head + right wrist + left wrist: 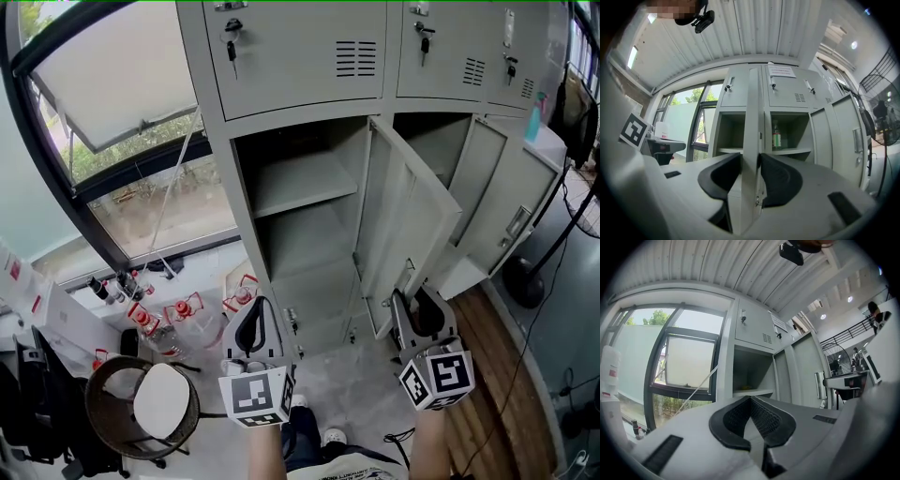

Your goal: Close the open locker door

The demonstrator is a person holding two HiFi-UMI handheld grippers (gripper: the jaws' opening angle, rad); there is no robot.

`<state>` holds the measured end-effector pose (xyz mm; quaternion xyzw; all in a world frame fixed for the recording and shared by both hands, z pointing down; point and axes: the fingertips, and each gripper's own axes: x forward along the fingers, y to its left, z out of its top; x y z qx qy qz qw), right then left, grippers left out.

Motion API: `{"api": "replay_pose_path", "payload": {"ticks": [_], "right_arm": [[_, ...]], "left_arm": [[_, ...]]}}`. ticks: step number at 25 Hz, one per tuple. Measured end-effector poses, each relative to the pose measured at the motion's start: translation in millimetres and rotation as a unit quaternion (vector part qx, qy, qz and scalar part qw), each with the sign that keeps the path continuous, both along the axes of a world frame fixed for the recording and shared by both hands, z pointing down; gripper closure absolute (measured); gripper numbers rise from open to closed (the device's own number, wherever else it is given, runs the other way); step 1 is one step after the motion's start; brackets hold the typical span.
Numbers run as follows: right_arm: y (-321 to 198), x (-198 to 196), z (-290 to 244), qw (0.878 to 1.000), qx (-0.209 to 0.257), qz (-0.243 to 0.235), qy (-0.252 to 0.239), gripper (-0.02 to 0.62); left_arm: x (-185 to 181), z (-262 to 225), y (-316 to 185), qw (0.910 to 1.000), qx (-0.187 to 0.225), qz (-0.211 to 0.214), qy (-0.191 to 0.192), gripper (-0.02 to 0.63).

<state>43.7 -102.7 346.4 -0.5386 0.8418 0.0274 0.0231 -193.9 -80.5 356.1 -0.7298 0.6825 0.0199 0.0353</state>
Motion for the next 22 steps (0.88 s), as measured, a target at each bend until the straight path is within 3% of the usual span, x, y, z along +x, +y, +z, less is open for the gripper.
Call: {"api": "replay_pose_path", "payload": {"ticks": [3, 22], "right_arm": [[1.6, -8.0, -0.4, 1.000, 0.002, -0.007, -0.002, 0.471], [-1.2, -110.3, 1.1, 0.993, 0.017, -0.114, 0.026, 0.445]], "left_arm": [[-5.4, 1.2, 1.1, 1.0000, -0.001, -0.004, 0.001, 0.606], [-73.0, 9.2, 14.6, 0.9979, -0.005, -0.064, 0.008, 0.606]]}}
